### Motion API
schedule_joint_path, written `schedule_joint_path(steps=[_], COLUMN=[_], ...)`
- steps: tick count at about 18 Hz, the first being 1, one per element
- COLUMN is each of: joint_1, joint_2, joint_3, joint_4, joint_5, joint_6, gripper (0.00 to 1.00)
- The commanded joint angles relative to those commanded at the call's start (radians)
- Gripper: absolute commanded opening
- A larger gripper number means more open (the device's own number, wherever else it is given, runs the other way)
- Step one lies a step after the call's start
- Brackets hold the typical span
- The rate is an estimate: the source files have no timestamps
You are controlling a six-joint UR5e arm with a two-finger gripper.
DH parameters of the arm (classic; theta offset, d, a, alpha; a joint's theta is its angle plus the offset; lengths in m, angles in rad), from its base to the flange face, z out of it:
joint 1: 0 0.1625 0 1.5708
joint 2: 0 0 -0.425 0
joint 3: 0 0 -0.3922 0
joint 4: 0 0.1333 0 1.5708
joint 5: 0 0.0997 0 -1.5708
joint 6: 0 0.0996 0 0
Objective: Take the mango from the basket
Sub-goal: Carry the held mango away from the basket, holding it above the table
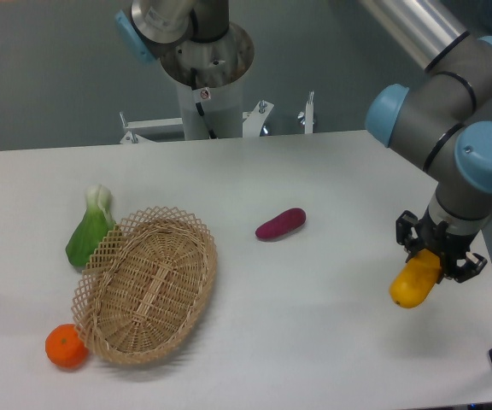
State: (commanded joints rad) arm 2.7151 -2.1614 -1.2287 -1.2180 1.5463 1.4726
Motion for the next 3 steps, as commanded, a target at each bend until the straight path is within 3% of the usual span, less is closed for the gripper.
schedule_joint_path(steps=[3], joint_1=[0.000], joint_2=[0.000], joint_3=[-0.002], joint_4=[0.002], joint_5=[0.000], joint_6=[0.000], gripper=[0.27])
